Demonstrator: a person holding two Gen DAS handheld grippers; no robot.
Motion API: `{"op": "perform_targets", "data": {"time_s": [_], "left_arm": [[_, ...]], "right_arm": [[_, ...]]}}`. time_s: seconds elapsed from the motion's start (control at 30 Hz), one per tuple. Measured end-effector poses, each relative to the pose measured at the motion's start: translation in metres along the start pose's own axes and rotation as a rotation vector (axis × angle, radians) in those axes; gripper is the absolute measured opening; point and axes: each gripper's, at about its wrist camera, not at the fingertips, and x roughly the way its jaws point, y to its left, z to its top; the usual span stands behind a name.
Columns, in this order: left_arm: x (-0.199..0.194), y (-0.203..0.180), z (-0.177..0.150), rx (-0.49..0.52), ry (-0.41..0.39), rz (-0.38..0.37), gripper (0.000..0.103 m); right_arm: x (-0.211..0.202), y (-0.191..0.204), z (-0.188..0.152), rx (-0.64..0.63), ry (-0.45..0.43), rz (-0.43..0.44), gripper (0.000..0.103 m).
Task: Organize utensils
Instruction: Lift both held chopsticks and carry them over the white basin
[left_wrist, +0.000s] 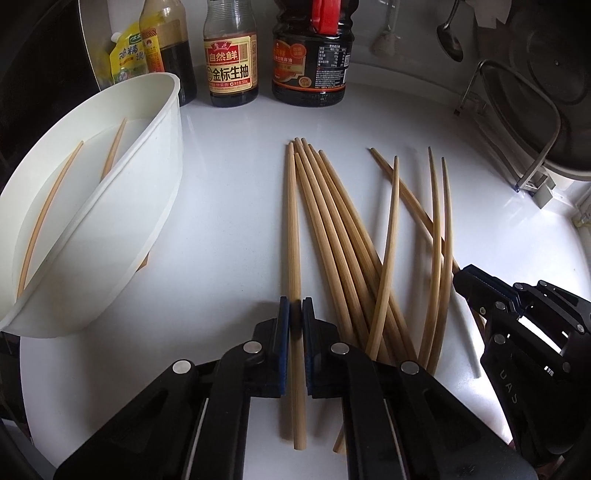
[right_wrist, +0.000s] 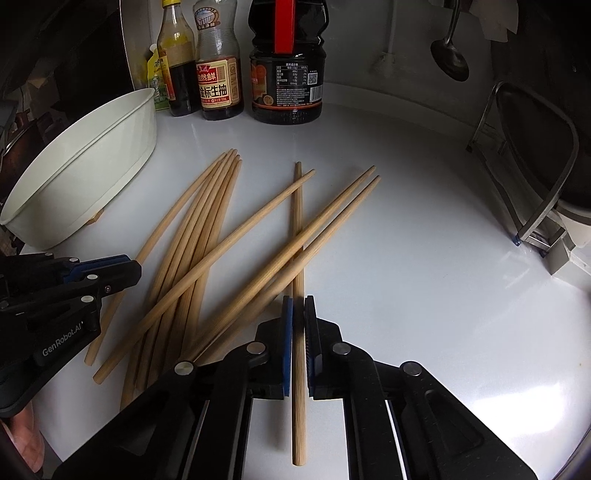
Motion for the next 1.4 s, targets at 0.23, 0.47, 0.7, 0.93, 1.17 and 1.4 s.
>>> {"op": "perform_targets", "data": {"time_s": [0.23, 0.47, 0.7, 0.93, 1.17, 1.4], "left_arm": [[-0.001, -0.006, 0.000, 0.019, 0.020, -0.021, 0.007], [-0.003, -0.001, 0.005, 0.015, 0.037, -0.037, 0.007], [-0.004, 0.001, 0.007, 0.023, 0.046, -0.037, 0.007], [0.001, 0.005, 0.009, 0.022, 0.047, -0.037, 0.007], [-0.004, 0.012, 0.005, 0.010, 0.046, -0.041, 0.007], [-0.029, 0.011, 0.012, 0.016, 0.007, -0.074, 0.007]], "right_arm": [[-0.003, -0.002, 0.003, -0.016, 0.044, -0.025, 0.006], [-0.005, -0.001, 0.010, -0.050, 0.079, -0.048, 0.006], [-0.003, -0.009, 0.012, -0.052, 0.097, -0.086, 0.006], [0.002, -0.022, 0.013, 0.007, 0.093, -0.095, 0.006], [-0.002, -0.021, 0.013, 0.039, 0.077, -0.108, 0.006], [-0.025, -0.029, 0.013, 0.086, 0.043, -0.117, 0.006]]}}
